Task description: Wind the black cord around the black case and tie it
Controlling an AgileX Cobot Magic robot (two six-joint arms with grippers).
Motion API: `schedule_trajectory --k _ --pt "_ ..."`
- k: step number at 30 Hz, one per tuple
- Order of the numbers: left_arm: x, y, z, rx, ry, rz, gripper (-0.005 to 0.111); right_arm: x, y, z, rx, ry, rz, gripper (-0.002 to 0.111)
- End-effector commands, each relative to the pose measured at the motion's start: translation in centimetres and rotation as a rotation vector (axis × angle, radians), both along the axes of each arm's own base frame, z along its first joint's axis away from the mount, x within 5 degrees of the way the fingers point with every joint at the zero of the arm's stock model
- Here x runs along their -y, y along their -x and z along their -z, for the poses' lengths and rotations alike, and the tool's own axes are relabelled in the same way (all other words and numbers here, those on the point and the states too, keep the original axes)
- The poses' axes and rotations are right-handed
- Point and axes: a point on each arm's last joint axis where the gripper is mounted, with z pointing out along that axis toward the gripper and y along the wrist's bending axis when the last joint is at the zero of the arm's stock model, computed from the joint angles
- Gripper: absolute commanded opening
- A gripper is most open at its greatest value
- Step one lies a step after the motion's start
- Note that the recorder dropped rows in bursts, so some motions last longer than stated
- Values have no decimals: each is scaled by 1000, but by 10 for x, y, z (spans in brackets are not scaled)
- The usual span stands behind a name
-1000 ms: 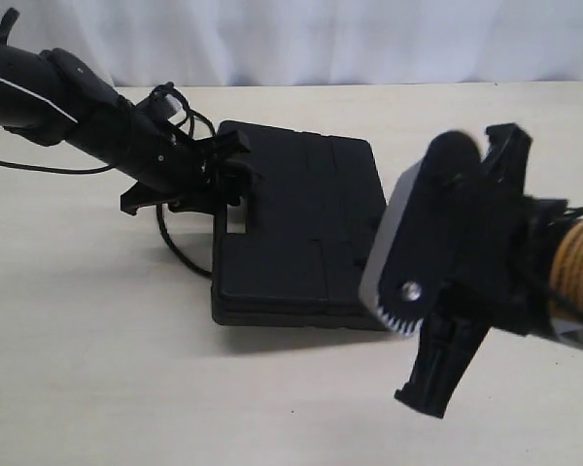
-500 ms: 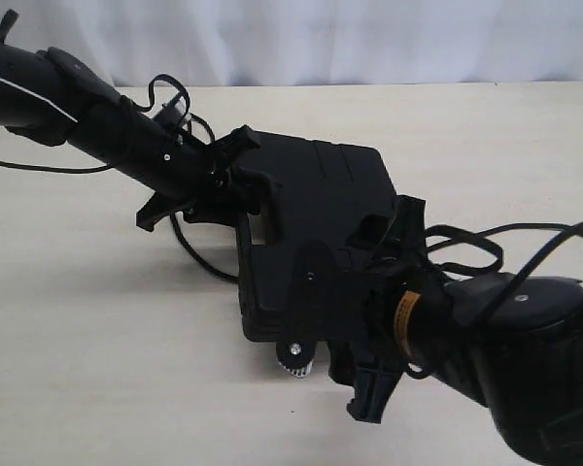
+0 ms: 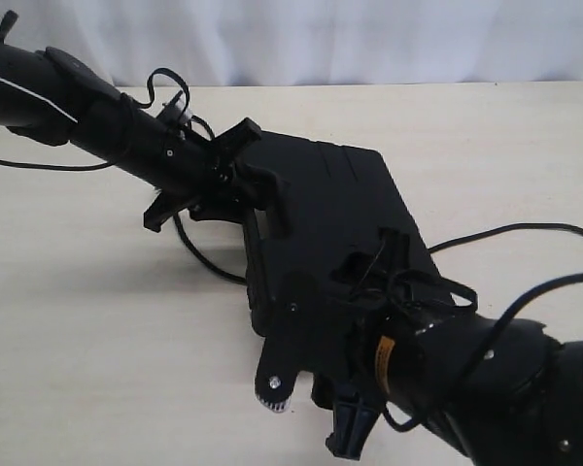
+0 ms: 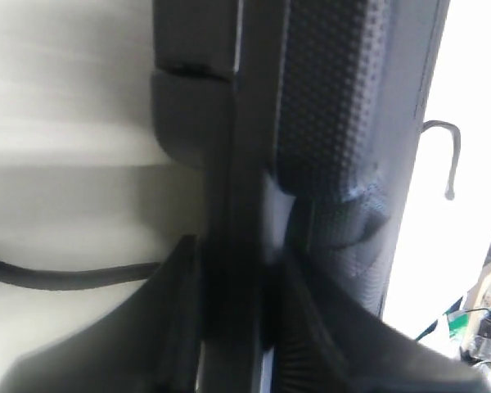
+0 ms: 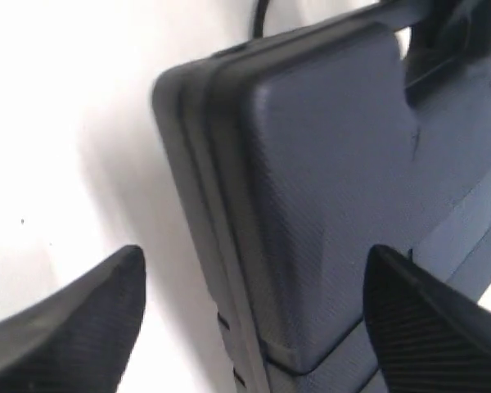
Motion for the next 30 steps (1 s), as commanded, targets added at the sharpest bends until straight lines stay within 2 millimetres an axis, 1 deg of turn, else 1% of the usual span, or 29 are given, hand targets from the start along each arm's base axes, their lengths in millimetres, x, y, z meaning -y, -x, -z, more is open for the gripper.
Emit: schedule_trajectory --k 1,5,10,15,18,20,22,24,26,30 --pt "5 -3 -12 -6 88 -39 0 1 7 1 44 74 11 68" --pt "5 -4 -14 -9 106 -54 0 -1 3 10 66 110 22 68" --pt "6 -4 -14 -12 114 -55 0 -7 3 23 17 23 87 68" --pt "6 -4 -14 -12 114 -55 0 -6 2 24 22 29 116 68" --pt "6 -4 -14 -12 114 -55 0 -1 -1 21 70 60 155 68" --pt "6 -4 -14 -12 114 -55 0 4 -4 18 115 65 216 72" --pt "6 -4 -14 -12 114 -55 0 8 -7 15 161 75 272 80" --pt "6 -4 -14 -12 114 -55 0 10 -8 13 186 90 290 86" --pt "6 -4 -14 -12 114 -55 0 9 -7 14 167 79 279 90" --pt "5 -3 -14 -11 109 -51 0 2 0 22 57 18 252 90"
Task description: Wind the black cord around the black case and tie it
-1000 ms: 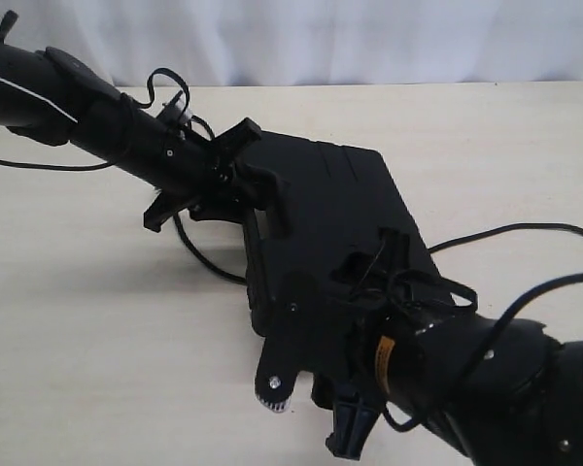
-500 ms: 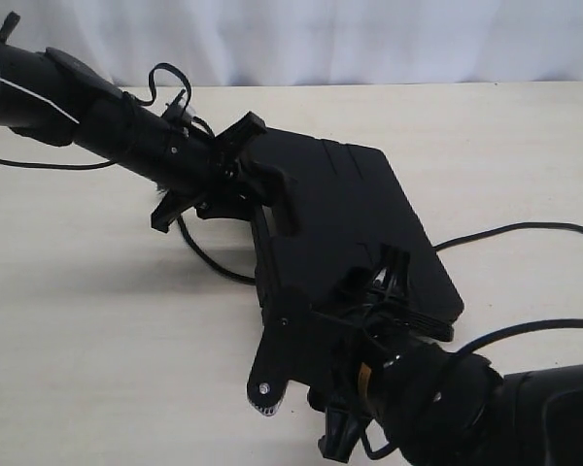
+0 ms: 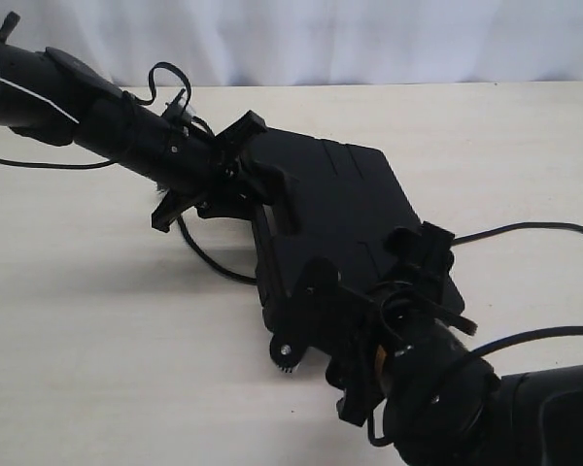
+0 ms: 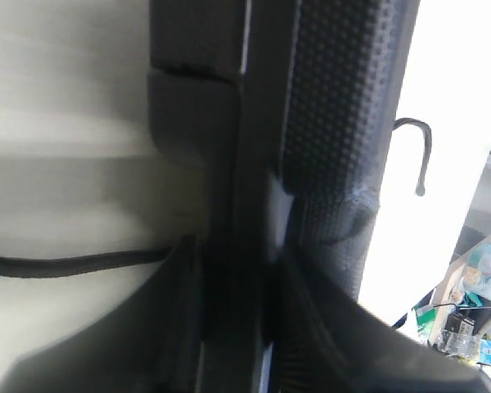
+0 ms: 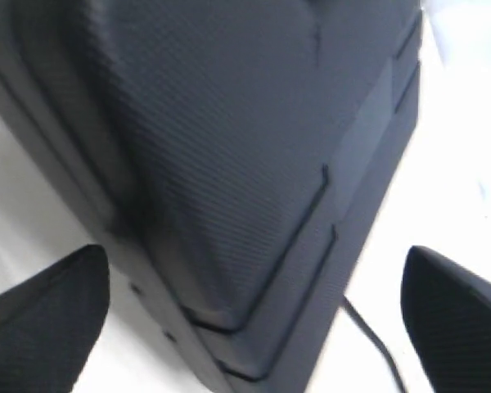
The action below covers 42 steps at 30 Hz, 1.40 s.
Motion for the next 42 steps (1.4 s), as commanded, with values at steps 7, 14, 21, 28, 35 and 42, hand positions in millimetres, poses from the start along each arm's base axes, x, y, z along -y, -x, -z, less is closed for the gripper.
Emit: schedule_trajectory --k 7,14,21,28,35,42 --pt "3 -2 -11 2 58 -24 0 11 8 23 20 -172 25 90" --pt "3 -3 -11 4 57 -29 0 29 11 40 87 -173 74 89" --pt "3 -3 -11 5 55 -30 0 12 4 50 64 -111 29 89" --pt "3 -2 -11 -2 61 -13 0 -8 -13 56 192 19 23 89" --pt "2 -3 -10 67 29 33 0 -6 -14 71 207 93 30 55" --pt "2 -4 -10 283 -56 216 0 -7 -13 73 175 51 39 4"
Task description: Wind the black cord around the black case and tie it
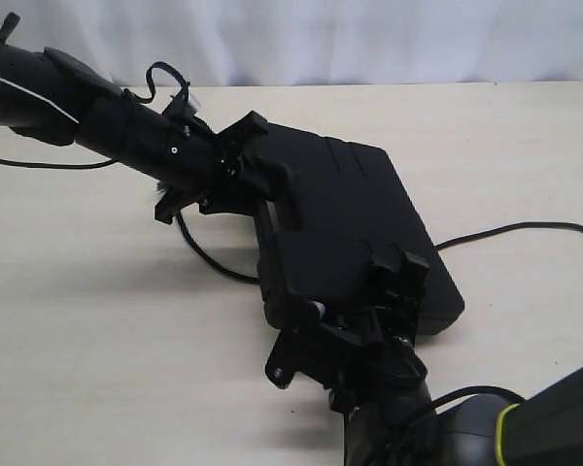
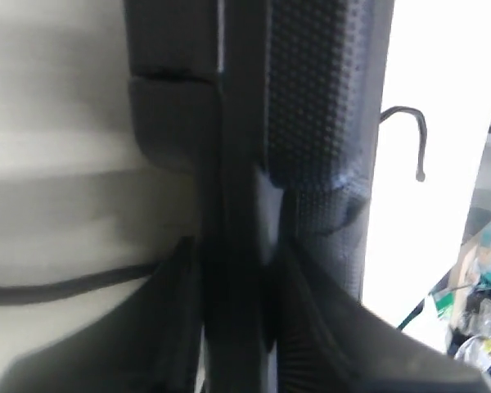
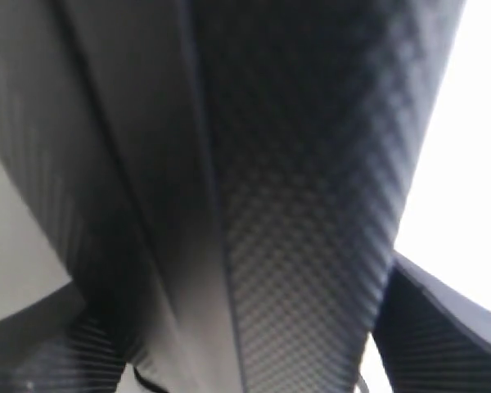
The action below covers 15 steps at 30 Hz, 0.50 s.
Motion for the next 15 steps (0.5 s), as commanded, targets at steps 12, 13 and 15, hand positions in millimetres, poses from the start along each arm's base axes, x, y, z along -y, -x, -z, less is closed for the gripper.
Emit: schedule_trajectory --k 12,13,15 --pt "4 1 -10 279 -54 281 36 1 1 -11 0 -104 31 4" --pt "4 0 -15 287 -40 293 45 2 2 -13 -8 -126 31 4" --pt "4 -3 -27 313 1 342 53 4 5 -15 -46 -148 19 4"
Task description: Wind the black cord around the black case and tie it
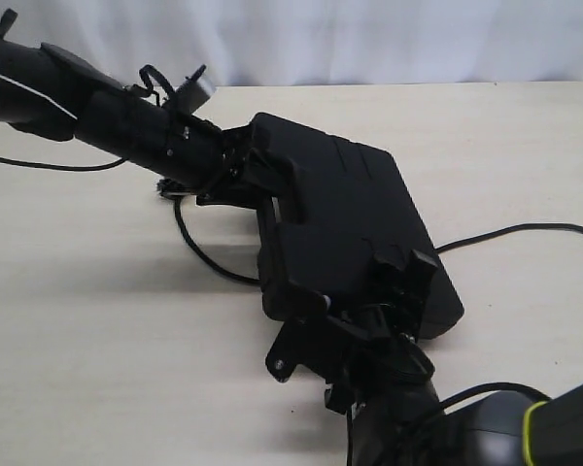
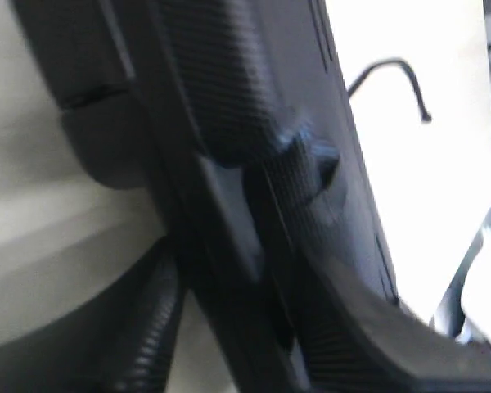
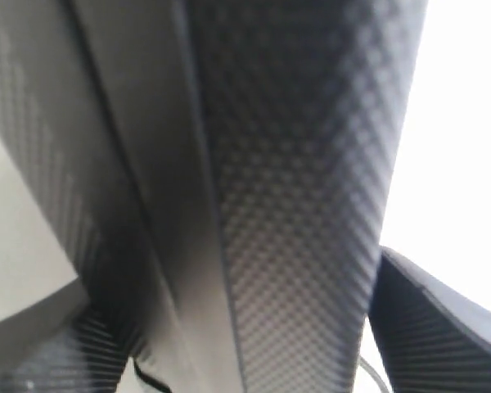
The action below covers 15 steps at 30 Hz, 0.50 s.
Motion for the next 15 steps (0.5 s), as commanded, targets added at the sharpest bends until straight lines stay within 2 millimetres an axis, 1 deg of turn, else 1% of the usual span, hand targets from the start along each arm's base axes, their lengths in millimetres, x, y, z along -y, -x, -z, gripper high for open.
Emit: schedule_trajectory --k 1,2,3,4,5,6,7,8,9,10,11,12,13,14,15 --pt "-2 -4 -27 68 49 140 55 6 5 -7 -42 -68 1 4" --pt "-9 -8 -39 83 68 190 56 10 7 -10 -40 -86 9 4" --pt "-14 -10 -46 90 77 218 55 13 8 -12 -39 -98 14 4" --pt "-28 -14 -60 99 94 257 55 17 10 -16 -38 -124 21 4" --pt "-36 -15 -66 100 102 274 55 19 11 -18 -44 -146 23 4" --pt "-53 -23 -74 134 88 238 55 21 13 -23 -59 -179 17 4" --pt "-62 -26 -78 139 75 213 55 21 15 -25 -74 -196 9 4" --pt "-78 -29 -83 134 38 177 55 20 17 -31 -97 -236 -8 4" --pt "-87 -29 -85 141 6 172 55 20 17 -34 -97 -257 -9 4" --pt "-101 -29 -82 137 -67 178 55 20 18 -42 -84 -288 -12 4" --pt "-107 -27 -80 131 -109 186 55 21 18 -46 -75 -302 -14 4" --pt "-116 -25 -74 103 -201 210 55 22 18 -54 -62 -333 -17 4" --pt "-121 -23 -70 80 -265 227 55 22 18 -58 -55 -348 -18 4" --pt "-127 -18 -61 39 -365 264 55 23 19 -63 -46 -368 -21 4" --pt "-128 -15 -56 17 -396 281 55 24 19 -64 -44 -374 -21 4"
